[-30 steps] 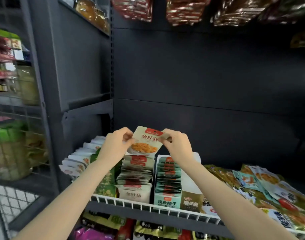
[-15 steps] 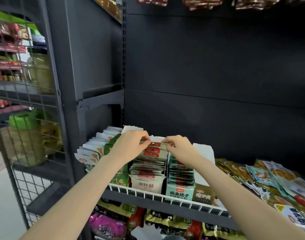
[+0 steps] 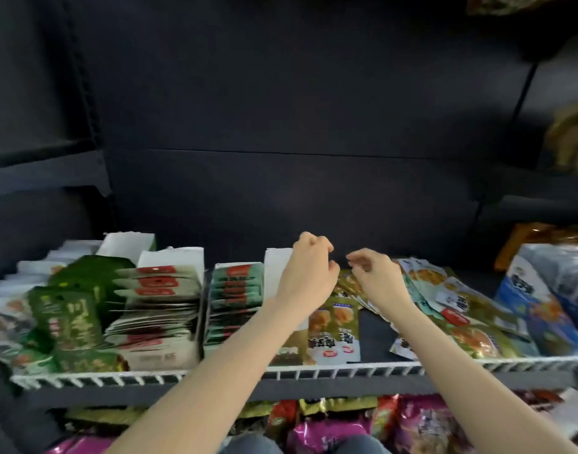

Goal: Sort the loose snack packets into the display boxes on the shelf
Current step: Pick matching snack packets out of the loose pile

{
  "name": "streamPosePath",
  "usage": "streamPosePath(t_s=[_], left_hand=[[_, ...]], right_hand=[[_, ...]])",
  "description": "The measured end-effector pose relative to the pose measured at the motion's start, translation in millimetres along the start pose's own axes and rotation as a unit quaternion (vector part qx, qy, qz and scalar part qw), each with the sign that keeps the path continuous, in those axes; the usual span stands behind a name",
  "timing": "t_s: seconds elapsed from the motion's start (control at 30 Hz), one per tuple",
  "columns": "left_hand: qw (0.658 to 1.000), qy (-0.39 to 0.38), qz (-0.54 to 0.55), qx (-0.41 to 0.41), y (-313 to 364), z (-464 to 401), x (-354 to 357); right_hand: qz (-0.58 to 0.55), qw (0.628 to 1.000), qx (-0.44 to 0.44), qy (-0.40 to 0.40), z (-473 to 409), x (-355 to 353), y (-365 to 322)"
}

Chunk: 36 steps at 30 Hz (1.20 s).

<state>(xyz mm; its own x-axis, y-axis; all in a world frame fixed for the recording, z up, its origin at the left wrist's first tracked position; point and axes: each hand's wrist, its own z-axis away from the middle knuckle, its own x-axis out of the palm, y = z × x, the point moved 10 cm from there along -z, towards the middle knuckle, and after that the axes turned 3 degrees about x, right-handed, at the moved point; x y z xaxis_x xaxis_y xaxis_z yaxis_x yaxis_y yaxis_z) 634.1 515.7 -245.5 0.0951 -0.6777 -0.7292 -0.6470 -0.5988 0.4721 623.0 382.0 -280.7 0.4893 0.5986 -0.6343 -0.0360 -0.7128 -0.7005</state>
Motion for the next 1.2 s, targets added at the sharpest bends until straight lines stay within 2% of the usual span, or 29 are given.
streamPosePath(t_s=[0.23, 0.3, 0.43, 0.5, 0.57, 0.63, 0.73, 0.83, 0.9, 0.97, 1.03, 1.13, 1.2], left_hand=[[0.980, -0.198, -0.028, -0.023, 11.2, -46.7, 167.7], [0.969, -0.243, -0.026, -0.026, -0.2, -51.3, 199.7], [0.956, -0.287, -0.059, -0.020, -21.5, -56.8, 238.1], [0.949, -0.297, -0.102, -0.008, -24.3, -58.2, 246.5], [0.950, -0.288, -0.121, -0.010, -23.2, -62.3, 248.3], [0.956, -0.269, -0.112, -0.034, -21.6, -67.1, 245.8], [0.963, -0.247, -0.088, -0.067, -20.0, -68.7, 243.1], [0.978, -0.194, -0.027, -0.076, -13.3, -67.3, 233.3], [0.976, -0.165, 0.059, -0.130, -16.3, -63.3, 226.1], [0.958, -0.162, 0.126, -0.200, -25.0, -57.0, 224.0], [0.946, -0.175, 0.149, -0.228, -29.2, -49.8, 223.1], [0.948, -0.210, 0.127, -0.202, -23.2, -40.0, 216.8], [0.949, -0.254, 0.075, -0.169, -19.5, -33.0, 218.2]], right_hand=[[0.155, 0.975, 0.156, -0.042, -34.6, -25.7, 162.9], [0.206, 0.964, 0.166, -0.040, -46.5, -31.4, 188.5], [0.298, 0.942, 0.148, -0.039, -69.8, -30.1, 217.0], [0.330, 0.927, 0.165, -0.067, -73.1, -23.1, 226.1], [0.344, 0.923, 0.167, -0.047, -72.6, -25.8, 220.0], [0.383, 0.915, 0.128, -0.005, -66.8, -30.6, 198.1], [0.405, 0.911, 0.073, -0.017, -52.5, -19.1, 178.6], [0.372, 0.927, 0.026, -0.033, -47.5, -11.2, 169.7], [0.318, 0.948, -0.001, -0.024, -44.8, -9.3, 161.7], [0.224, 0.975, 0.008, 0.010, -39.3, -13.7, 157.8], [0.161, 0.985, 0.060, 0.027, -37.6, -19.5, 171.2], [0.189, 0.965, 0.153, -0.098, -38.1, -6.8, 205.6], [0.244, 0.946, 0.154, -0.147, -39.8, -6.5, 211.2]])
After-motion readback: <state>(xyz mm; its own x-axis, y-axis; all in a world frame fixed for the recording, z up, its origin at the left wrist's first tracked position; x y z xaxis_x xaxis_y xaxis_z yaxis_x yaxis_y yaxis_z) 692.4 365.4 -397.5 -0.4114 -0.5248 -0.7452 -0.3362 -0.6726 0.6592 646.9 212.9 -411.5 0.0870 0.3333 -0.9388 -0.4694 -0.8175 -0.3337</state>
